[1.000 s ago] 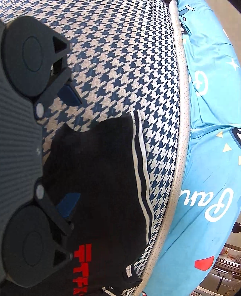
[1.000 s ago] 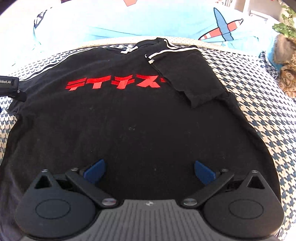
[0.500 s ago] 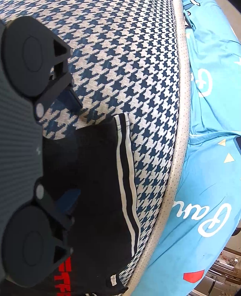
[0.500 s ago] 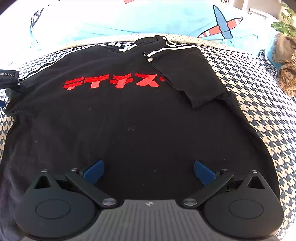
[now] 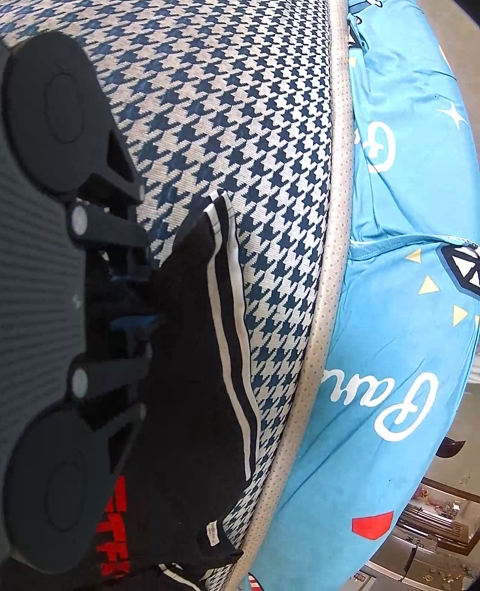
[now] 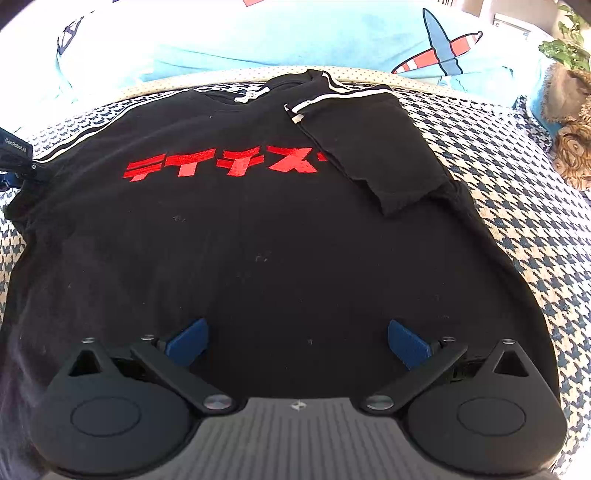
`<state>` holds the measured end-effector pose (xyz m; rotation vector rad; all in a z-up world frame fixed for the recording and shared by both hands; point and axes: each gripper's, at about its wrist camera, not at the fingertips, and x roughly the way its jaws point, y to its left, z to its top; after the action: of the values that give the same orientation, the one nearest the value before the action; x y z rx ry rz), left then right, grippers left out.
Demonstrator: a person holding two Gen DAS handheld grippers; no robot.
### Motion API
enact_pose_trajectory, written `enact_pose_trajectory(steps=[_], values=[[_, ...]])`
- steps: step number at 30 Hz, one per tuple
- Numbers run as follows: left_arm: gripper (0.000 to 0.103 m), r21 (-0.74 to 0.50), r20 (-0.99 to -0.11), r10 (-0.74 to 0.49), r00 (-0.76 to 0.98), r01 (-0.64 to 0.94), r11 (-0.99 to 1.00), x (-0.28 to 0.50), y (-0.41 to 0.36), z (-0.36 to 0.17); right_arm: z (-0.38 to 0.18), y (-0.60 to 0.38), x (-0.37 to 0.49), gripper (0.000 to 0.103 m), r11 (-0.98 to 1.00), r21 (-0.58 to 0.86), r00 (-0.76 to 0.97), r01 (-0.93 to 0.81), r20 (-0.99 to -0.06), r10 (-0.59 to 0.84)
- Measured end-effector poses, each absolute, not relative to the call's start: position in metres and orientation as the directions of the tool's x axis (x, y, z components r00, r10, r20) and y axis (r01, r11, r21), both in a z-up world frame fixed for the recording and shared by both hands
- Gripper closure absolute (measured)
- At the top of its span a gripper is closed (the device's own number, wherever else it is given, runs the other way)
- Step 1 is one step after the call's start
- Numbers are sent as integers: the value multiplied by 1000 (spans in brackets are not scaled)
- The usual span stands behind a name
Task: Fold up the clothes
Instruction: 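Grasp the shirt's other side edge with the left gripper and fold it inward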
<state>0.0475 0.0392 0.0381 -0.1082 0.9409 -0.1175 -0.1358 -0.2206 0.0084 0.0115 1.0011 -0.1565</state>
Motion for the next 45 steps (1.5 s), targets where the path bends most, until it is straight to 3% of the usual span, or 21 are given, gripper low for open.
enact_pose_trajectory(steps=[6,14,16,19,21,22,31,33,45], values=[[87,-174,-753,-221,620,137,975,36,15,60,9,-221,-136,0,988,-62,526,139,-841,-127],[85,-238,-715,-470,517,452,859,1,-60,66,9,-222,-135,0,988,-59,525,140,-842,-124],[80,-246,-717,-506,479,505,827,-6,-70,63,8,-222,-135,0,989,-58,526,139,-841,-123],[58,-244,-710,-538,454,558,793,-16,-77,62,8,-222,-135,0,989,-58,527,138,-841,-123],[30,-243,-692,-547,471,561,791,-20,-75,65,9,-222,-135,0,989,-59,526,138,-841,-124],[26,-247,-679,-552,484,557,793,-21,-72,68,9,-222,-135,0,989,-59,526,138,-842,-124],[24,-235,-703,-475,529,457,858,-5,-56,66,9,-221,-135,0,988,-61,525,139,-842,-125],[19,-218,-717,-445,536,433,875,-3,-54,63,9,-221,-134,0,988,-61,525,139,-842,-126],[17,-150,-768,-309,560,312,938,11,-41,47,9,-221,-135,0,989,-60,526,137,-842,-124]])
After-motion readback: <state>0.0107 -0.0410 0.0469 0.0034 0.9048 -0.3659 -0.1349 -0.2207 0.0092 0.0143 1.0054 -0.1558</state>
